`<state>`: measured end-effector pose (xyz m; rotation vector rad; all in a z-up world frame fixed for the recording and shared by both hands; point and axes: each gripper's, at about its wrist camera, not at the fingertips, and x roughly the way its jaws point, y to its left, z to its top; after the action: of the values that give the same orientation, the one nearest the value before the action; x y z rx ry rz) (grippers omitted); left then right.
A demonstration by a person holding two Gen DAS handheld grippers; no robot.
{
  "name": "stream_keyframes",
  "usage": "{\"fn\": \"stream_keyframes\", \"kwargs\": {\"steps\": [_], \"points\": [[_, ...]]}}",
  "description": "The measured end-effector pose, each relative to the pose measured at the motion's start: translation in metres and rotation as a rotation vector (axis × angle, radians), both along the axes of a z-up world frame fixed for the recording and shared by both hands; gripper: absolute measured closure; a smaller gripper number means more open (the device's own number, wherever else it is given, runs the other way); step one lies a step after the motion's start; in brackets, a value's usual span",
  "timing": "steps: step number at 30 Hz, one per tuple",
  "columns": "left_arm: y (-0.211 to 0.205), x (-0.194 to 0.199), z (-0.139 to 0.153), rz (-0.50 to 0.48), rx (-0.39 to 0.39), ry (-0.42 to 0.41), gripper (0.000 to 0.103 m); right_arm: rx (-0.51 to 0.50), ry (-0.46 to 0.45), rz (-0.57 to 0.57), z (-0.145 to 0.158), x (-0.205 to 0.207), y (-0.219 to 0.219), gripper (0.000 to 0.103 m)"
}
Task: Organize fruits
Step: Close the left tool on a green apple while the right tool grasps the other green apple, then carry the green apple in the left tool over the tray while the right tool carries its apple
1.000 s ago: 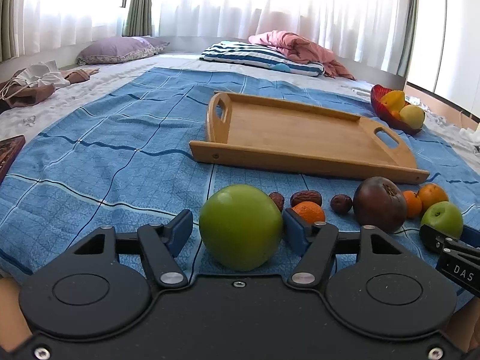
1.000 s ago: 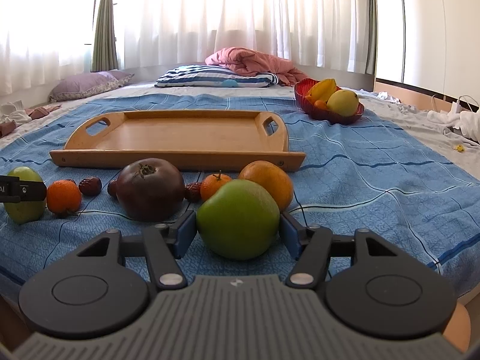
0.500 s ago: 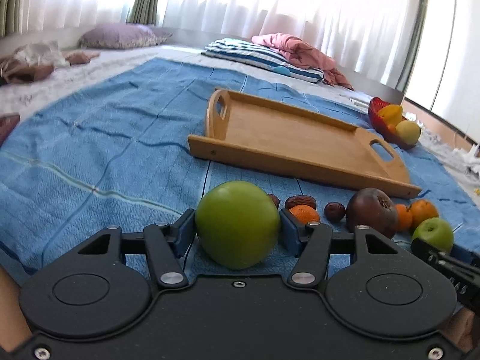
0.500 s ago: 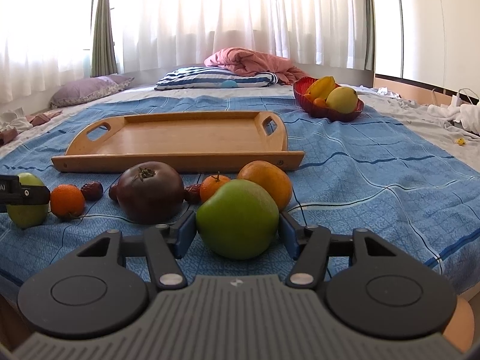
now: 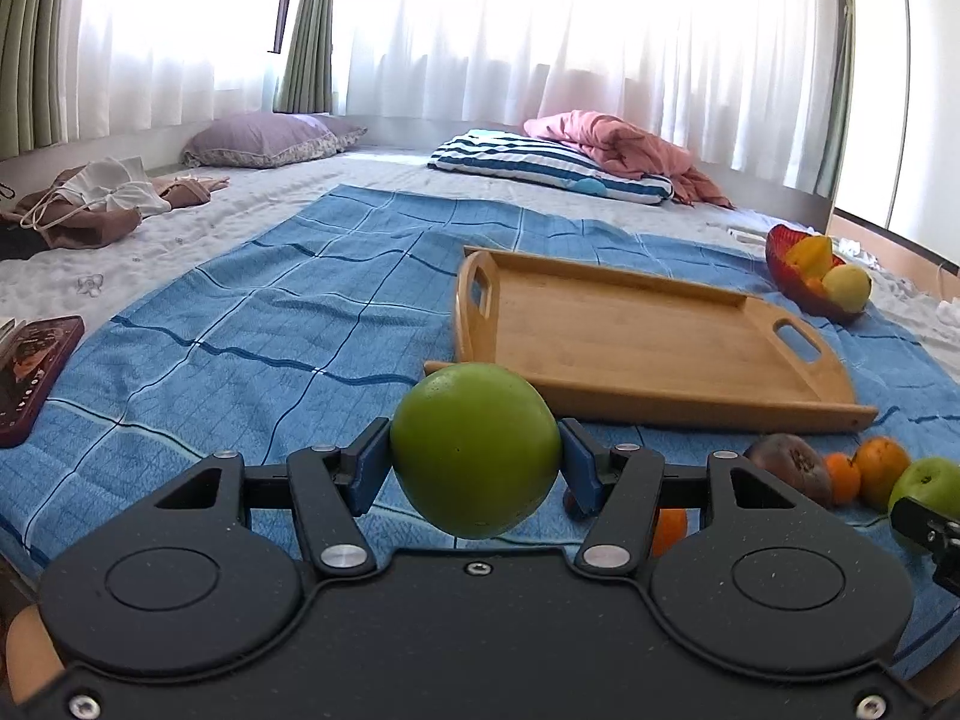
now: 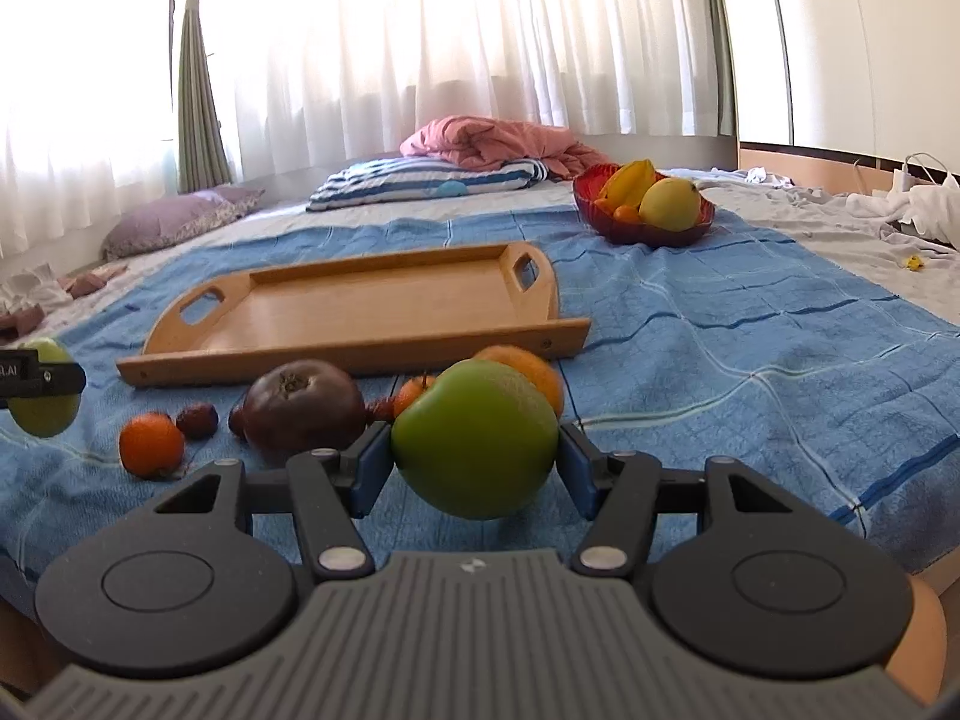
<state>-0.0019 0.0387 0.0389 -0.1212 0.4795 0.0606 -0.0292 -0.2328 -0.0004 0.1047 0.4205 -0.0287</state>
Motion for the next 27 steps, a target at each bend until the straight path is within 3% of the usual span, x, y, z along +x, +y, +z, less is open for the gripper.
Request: {"fn": "stream_keyframes", "kwargs": {"steps": [9, 16, 19, 22, 27], "points": [[-0.003, 0.017, 0.017, -0.035, -0.011, 0.0, 0.046, 0.007, -0.056, 0.027, 0.019, 0.01, -0.006, 0.041], [-0.009, 0.036, 0.039, -0.084, -0.019, -0.019, 0.046, 0.075, -0.065, 0.057, 0.038, 0.036, -0.017, 0.041], [-0.007, 0.048, 0.049, -0.1, -0.057, -0.018, 0.046, 0.079, -0.067, 0.067, 0.044, 0.048, -0.019, 0.041], [-0.011, 0.061, 0.056, -0.112, -0.046, -0.026, 0.046, 0.071, -0.069, 0.077, 0.049, 0.062, -0.021, 0.041], [-0.011, 0.089, 0.059, -0.127, -0.08, 0.022, 0.046, 0.063, -0.04, 0.094, 0.054, 0.088, -0.024, 0.041]]}}
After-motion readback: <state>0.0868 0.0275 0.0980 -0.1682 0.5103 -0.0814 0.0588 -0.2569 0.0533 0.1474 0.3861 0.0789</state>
